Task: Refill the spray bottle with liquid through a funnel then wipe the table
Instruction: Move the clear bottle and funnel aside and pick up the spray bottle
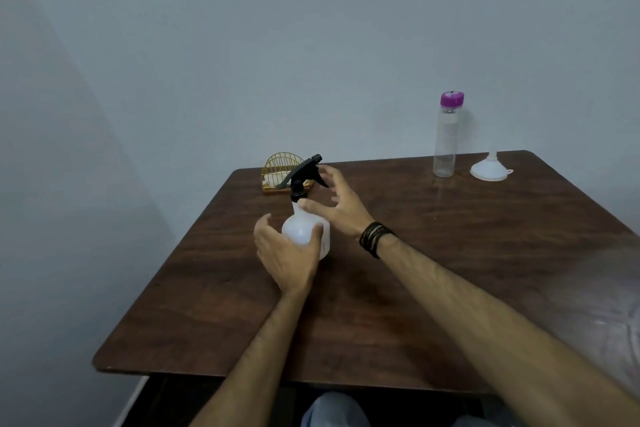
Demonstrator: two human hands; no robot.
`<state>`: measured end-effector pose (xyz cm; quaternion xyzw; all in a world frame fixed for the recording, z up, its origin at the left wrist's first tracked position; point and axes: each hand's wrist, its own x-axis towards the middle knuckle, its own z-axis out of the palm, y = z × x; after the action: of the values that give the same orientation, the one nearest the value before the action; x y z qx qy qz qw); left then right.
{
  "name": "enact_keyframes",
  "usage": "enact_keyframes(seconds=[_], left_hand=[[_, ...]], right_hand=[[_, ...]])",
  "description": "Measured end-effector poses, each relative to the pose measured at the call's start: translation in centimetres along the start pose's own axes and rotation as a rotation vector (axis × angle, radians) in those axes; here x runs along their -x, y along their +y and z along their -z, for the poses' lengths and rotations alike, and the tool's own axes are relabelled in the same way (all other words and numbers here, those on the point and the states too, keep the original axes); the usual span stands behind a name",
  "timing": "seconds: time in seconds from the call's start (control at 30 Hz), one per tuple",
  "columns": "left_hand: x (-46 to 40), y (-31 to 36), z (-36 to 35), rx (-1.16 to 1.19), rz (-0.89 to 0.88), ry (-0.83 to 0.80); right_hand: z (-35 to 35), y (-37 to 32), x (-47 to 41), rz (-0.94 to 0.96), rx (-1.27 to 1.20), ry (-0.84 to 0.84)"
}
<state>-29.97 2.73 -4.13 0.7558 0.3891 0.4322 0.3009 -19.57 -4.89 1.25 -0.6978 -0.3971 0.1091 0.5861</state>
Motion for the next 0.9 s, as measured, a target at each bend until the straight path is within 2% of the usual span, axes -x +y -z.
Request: enact_keyframes(seconds=[0.07, 0.13, 0.27, 0.37, 0.43, 0.53, 0.67, 0.77, 0.9], left_hand=[[-0.8, -0.8, -0.4, 0.099, 0.089, -0.196], [-0.9, -1.0, -0.7, 0.175, 0.070, -0.327], [0.8, -0.2, -1.4, 0.147, -0.035, -0.442], [1.5, 0.4, -2.0, 0.089, -0.067, -0.467], [1.5, 1.1, -2.6, 0.089, -0.048, -0.528], [1.7, 2.1, -3.7, 0.270, 0.016, -0.653], [2.6, 3.3, -4.8, 0.363, 0.032, -0.762], [3.2, 4.0, -5.2, 0.371, 0.015, -0.827], [4.8, 5.5, -5.6, 0.407, 0.066, -0.906]], right_hand=[[-0.8, -0.4, -0.1, -0.051, 0.056, -0.062], [-1.4, -0.5, -0.2, -0.085, 0.079, -0.025], [-1.0, -0.4, -0.5, -0.130, 0.152, 0.106], [0.7, 0.2, -0.6, -0.165, 0.101, 0.151], [2.1, 1.0, -0.4, -0.174, 0.058, 0.106], [4.0, 1.8, -0.1, -0.144, 0.023, 0.008], [6.1, 2.2, 0.6, -0.135, 0.021, 0.020], [7.7, 2.1, 0.9, -0.189, 0.027, 0.061], [10.5, 1.5, 0.9, -0.303, 0.028, -0.020]])
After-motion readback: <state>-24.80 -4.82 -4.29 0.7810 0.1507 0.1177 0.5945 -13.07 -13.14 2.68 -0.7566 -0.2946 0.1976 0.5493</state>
